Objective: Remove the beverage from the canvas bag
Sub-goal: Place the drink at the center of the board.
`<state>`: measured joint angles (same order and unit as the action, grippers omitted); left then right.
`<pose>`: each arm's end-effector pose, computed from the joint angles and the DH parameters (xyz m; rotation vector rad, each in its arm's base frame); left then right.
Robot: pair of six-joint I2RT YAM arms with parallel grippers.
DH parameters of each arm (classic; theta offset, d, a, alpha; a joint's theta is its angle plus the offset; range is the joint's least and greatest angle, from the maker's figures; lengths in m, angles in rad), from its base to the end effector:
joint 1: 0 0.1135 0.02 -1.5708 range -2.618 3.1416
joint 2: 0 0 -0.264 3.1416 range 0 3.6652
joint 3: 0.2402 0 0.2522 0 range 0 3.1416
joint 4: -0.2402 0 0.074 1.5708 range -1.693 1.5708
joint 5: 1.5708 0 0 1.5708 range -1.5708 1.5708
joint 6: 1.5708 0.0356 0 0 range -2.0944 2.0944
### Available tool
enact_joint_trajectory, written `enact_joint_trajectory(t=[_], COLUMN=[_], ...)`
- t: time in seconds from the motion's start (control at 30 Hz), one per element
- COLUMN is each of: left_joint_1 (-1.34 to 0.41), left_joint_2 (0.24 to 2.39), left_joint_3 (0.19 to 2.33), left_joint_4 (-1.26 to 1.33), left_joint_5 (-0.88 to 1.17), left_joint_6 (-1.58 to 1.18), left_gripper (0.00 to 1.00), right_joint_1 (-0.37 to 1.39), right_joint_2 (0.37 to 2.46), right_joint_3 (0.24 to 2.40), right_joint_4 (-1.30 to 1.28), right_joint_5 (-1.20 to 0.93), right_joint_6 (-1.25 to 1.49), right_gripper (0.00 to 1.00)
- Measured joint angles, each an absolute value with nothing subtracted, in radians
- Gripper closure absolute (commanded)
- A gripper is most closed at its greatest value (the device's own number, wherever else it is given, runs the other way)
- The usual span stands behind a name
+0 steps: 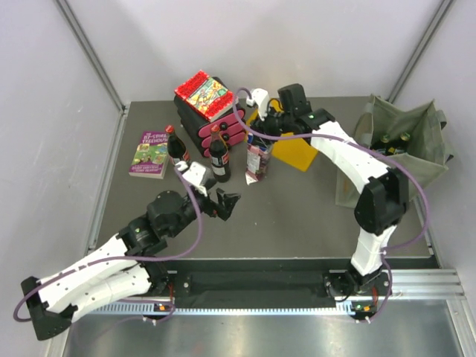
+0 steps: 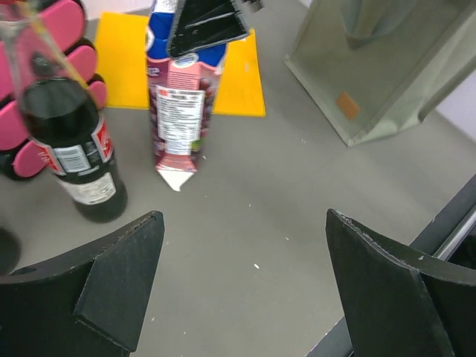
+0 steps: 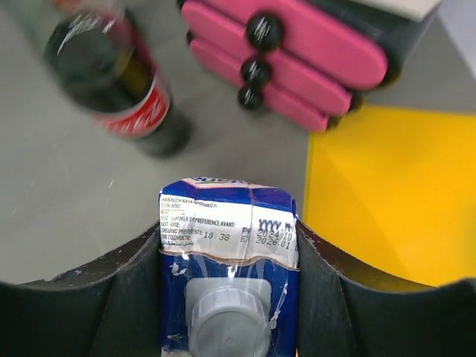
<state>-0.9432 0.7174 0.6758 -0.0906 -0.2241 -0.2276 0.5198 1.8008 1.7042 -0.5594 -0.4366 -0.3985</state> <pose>0.1098 -0.1379 0.3225 0.4484 1.6885 -0.6783 0.3518 0.2187 0.3418 -1.1887 1.8631 0.5520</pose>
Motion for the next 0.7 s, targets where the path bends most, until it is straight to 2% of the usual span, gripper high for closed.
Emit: enact_joint_trajectory(t=[0.17,0.23,0.27,0.33,0.37,0.43,0.57,0.7], left_joint_1=[-0.943,-0.943,-0.943,-0.943,-0.943,-0.943,-0.943,-0.943], left_joint_2=[0.628,0.617,0.616,0.616,0.616,0.618,0.620,0.638], left_joint_3=[0.657,0.657,0.657,0.657,0.657,0.657,0.657,0.657], left_joint_4=[-0.127,-0.142,-0.145,-0.154,-0.162,-0.180,-0.187,-0.186], left_joint_5=[-0.268,-0.280,-0.283,-0.287,-0.290,-0.295,-0.301,-0.301], left_joint_6=[-0.261,-0.266,-0.268,-0.268,-0.268,-0.269,-0.269,-0.268], left_gripper=[0.06,0.06,0.06,0.06,0.06,0.06,0.06,0.06], right_joint_1=[0.537,0.541,0.543,0.548,0.549,0.551,0.553,0.553], right_joint_2=[1.919,1.941,1.948,1.959,1.963,1.969,1.970,1.970], right_joint_3=[1.822,1.845,1.853,1.867,1.869,1.874,1.873,1.865], right_joint_4=[-0.510,-0.504,-0.503,-0.503,-0.502,-0.501,-0.499,-0.489], right_joint_5=[-0.422,-0.417,-0.414,-0.407,-0.403,-0.398,-0.395,-0.395], right_joint_6=[-0.381,-0.373,-0.371,-0.367,-0.365,-0.363,-0.363,-0.363], right_gripper=[0.96,0.92,0.86,0.83,0.77,0.72,0.48,0.36])
